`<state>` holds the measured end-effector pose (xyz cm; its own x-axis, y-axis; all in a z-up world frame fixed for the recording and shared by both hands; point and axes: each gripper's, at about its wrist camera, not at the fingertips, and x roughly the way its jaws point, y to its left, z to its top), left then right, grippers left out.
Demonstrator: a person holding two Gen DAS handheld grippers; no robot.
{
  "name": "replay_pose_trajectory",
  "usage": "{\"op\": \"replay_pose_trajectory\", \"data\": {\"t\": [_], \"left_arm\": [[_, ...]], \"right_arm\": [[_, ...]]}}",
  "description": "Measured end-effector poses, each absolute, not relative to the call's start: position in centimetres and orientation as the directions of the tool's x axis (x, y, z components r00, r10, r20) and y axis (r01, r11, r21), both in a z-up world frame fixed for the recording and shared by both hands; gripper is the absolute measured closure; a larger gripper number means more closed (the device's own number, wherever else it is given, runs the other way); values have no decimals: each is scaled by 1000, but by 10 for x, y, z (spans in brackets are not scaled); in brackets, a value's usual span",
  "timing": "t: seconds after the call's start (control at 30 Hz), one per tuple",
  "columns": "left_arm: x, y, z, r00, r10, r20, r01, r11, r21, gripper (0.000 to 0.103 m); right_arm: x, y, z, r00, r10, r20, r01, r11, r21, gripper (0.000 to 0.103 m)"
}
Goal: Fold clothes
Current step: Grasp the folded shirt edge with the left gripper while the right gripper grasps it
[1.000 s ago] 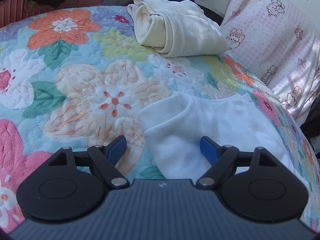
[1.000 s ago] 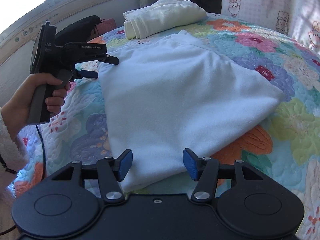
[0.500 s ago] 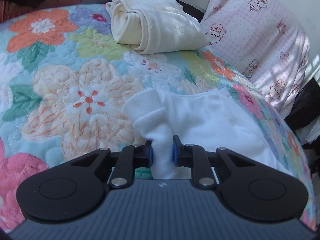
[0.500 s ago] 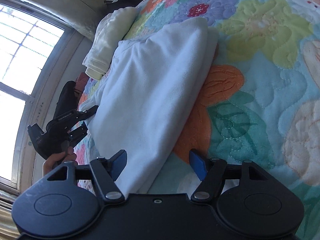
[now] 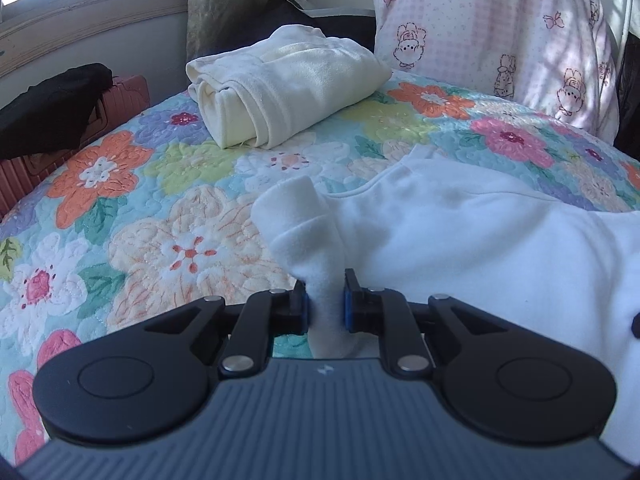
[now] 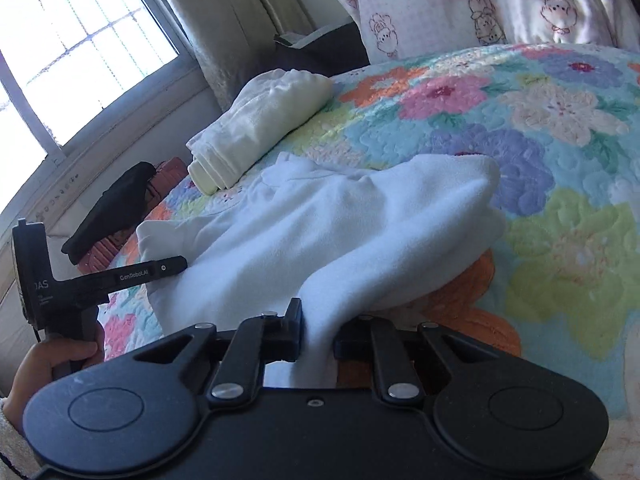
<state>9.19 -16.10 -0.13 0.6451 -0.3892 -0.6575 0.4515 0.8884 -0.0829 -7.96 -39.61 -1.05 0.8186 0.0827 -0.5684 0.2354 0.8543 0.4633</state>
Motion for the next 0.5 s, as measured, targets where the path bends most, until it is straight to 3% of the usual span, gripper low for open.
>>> {"op": "replay_pose_trajectory", "data": {"t": [0.17,0.33,0.43,0.5], "left_arm": [[40,-154,22,557,-499,-665,508,837,-203,88],[13,-157,-3,364,-574,-733,511,781,-358,80],[9,-152,1,374,-580,-723,519,777,-356,75],[12,-140,13,451,-592,-668,491,790,-368,71]], "right_arm": [[-93,-419,17,807,-16,-591,285,886,366,86],[-101,-439,18,736,-136,-663,341,921,190,87],[-104,-450,8,716,-156,-681,356,920,164,88],[-103,-451,3,709,-169,-684,363,920,149,88]]}}
